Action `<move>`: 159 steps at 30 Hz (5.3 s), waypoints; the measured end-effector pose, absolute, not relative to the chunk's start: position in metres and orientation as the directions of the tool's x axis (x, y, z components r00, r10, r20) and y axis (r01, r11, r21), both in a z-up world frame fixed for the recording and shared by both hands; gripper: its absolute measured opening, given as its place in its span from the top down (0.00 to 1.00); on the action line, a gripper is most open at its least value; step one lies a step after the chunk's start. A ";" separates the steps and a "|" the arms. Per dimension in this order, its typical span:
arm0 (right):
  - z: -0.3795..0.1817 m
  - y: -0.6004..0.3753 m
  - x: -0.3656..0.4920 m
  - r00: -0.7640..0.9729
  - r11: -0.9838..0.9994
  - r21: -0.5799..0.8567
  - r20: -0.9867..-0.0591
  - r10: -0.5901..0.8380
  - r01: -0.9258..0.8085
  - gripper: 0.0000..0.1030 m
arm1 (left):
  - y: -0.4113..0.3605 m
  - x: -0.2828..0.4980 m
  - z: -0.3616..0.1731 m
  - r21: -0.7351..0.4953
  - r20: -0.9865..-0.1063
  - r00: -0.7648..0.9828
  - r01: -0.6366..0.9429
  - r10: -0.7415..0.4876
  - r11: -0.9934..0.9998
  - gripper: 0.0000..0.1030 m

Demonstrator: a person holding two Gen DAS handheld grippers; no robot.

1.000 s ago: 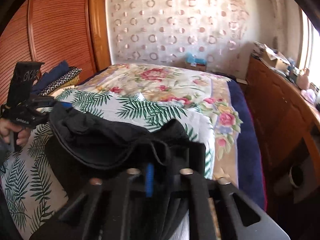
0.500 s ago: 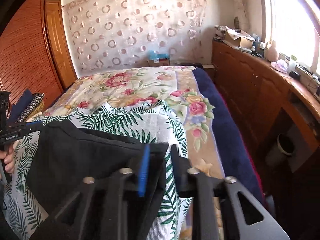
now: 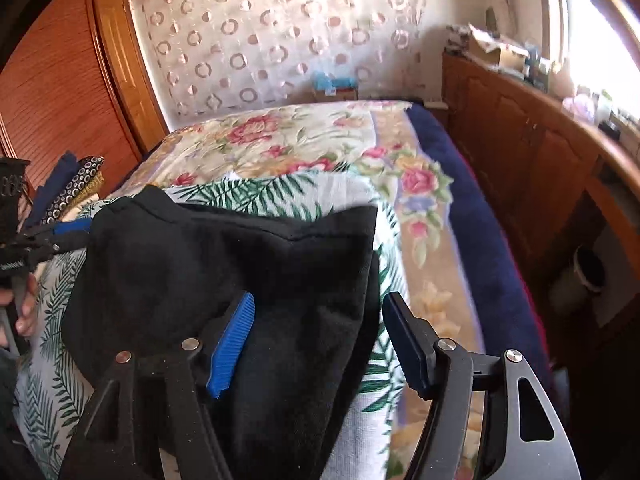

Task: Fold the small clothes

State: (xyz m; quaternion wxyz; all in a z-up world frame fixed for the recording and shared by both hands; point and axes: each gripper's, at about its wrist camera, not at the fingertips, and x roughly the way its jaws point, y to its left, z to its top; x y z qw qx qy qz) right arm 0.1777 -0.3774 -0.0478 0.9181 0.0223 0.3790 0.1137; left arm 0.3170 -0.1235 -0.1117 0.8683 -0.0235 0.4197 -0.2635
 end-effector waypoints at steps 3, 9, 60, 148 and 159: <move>-0.049 -0.382 0.188 0.668 0.966 0.168 -0.699 0.257 -0.195 0.34 | -0.126 0.323 -0.121 -0.282 -0.732 0.485 0.424 -0.479 0.860 0.34; -0.049 -0.383 0.196 0.644 0.953 0.193 -0.704 0.299 -0.233 0.34 | -0.130 0.324 -0.126 -0.294 -0.731 0.476 0.428 -0.490 0.855 0.35; 0.101 0.032 0.364 0.490 0.455 -0.213 -0.557 0.670 -0.865 0.83 | 0.213 0.149 -0.050 -0.395 -0.392 0.920 -0.146 -0.023 0.907 0.85; 0.043 -0.183 -0.015 0.907 0.961 0.049 -0.320 0.272 -0.271 0.16 | -0.009 0.056 0.023 -0.016 -0.377 0.922 0.087 -0.086 0.996 0.20; 0.042 -0.193 -0.013 0.909 0.961 0.054 -0.314 0.273 -0.270 0.16 | -0.007 0.057 0.022 -0.019 -0.380 0.921 0.081 -0.082 0.997 0.20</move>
